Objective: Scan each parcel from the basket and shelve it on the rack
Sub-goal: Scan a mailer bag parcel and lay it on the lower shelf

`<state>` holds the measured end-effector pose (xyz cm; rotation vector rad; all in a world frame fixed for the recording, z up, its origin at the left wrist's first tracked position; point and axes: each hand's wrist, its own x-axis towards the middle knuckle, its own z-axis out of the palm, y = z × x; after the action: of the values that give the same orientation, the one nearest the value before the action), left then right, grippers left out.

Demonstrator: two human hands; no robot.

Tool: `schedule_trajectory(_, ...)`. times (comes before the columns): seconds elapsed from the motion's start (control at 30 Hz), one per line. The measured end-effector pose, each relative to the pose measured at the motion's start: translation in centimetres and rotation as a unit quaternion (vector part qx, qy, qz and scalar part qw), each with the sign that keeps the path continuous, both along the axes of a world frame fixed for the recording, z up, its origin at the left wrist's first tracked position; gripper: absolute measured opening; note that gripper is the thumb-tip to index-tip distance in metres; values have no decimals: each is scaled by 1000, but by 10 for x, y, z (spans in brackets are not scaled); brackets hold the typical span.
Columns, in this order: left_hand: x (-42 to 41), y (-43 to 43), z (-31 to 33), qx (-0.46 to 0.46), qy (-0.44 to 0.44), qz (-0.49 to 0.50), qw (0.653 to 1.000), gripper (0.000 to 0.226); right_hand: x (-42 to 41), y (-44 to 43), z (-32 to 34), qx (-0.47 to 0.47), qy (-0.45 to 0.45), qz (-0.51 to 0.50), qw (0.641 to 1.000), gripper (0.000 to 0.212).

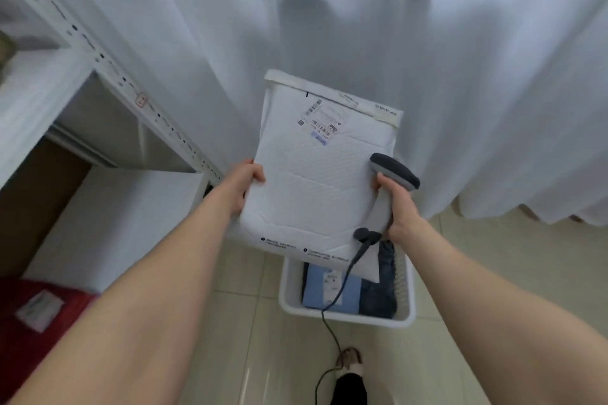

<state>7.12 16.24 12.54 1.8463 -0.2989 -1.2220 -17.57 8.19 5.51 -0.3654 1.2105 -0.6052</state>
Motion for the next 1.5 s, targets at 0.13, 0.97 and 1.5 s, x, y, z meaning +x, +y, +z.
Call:
schedule_trajectory(0.13, -22, 34, 42, 3, -7, -12, 1000, 27, -11, 37, 33, -31, -12, 16, 999, 14)
schedule_trajectory(0.97, -65, 177, 172, -56, -85, -23, 995, 33, -55, 172, 165, -97, 13, 39, 994, 49)
schedule_trajectory(1.5, -38, 189, 191, 96, -623, -302, 716, 18, 5, 199, 253, -393, 237, 92, 884, 21)
